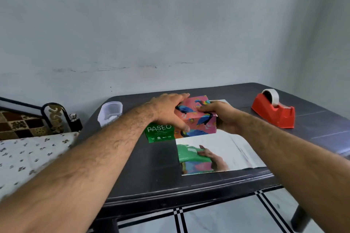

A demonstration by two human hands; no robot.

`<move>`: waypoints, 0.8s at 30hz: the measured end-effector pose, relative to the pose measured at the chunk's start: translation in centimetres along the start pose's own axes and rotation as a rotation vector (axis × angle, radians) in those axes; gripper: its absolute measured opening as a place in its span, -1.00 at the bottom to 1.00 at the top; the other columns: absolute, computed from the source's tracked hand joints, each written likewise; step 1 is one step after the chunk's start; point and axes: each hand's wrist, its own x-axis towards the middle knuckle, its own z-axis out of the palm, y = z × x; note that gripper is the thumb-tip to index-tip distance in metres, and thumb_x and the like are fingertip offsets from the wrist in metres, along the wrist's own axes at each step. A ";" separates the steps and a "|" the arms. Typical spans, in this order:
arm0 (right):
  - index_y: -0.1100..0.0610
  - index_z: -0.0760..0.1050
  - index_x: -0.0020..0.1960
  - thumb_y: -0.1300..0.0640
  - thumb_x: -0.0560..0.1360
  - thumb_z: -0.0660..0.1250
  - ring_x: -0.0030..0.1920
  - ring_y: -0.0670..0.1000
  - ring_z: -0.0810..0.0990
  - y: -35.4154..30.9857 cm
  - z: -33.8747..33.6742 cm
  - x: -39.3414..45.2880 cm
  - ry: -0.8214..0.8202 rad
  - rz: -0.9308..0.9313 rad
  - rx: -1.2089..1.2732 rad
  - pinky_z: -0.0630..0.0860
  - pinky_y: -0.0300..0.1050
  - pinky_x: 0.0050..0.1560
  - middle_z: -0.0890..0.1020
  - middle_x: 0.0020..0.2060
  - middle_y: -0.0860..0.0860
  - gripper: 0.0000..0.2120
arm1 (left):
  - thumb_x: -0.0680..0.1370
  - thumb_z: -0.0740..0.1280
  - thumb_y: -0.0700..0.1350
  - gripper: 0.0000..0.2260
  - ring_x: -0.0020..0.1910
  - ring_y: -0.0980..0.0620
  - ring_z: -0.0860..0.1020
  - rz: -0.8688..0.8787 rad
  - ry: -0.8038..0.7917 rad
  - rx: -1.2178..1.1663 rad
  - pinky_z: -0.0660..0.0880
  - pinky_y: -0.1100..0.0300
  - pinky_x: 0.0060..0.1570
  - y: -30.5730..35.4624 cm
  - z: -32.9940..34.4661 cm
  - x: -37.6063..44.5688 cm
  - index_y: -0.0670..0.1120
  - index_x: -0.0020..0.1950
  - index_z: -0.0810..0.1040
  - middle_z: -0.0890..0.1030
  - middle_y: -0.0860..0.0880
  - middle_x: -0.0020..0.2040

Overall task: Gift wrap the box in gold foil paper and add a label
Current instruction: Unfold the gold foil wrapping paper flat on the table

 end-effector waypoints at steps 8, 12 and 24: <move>0.29 0.52 0.35 0.29 0.52 0.51 0.18 0.36 0.70 -0.5 -6.5 1.1 0.088 -0.124 0.054 0.65 0.29 0.21 0.72 0.15 0.27 -0.57 | 0.15 0.53 0.56 0.28 0.57 -0.04 0.33 -0.044 -0.031 -0.148 0.31 -0.04 0.55 0.0 -1.2 4.4 0.11 0.71 0.04 0.29 0.02 0.65; 0.28 0.45 0.41 0.33 0.42 0.59 0.13 0.34 0.73 -0.4 -8.4 2.1 0.133 -0.171 0.085 0.69 0.23 0.08 0.71 0.18 0.27 -0.39 | 0.25 0.66 0.31 0.12 0.43 -0.03 0.47 -0.138 0.050 -0.410 0.42 0.10 0.41 0.1 -0.8 6.3 0.07 0.68 0.20 0.40 -0.02 0.56; 0.21 0.45 0.45 0.42 0.34 0.57 0.15 0.39 0.70 -0.1 -12.3 5.3 0.069 -0.223 0.121 0.72 0.22 0.05 0.68 0.23 0.30 -0.29 | 0.37 0.65 -0.06 -0.53 0.08 -0.16 0.72 -0.346 -0.043 -1.269 0.64 0.06 -0.06 -2.5 2.8 10.6 -0.21 0.21 0.68 0.73 -0.20 0.16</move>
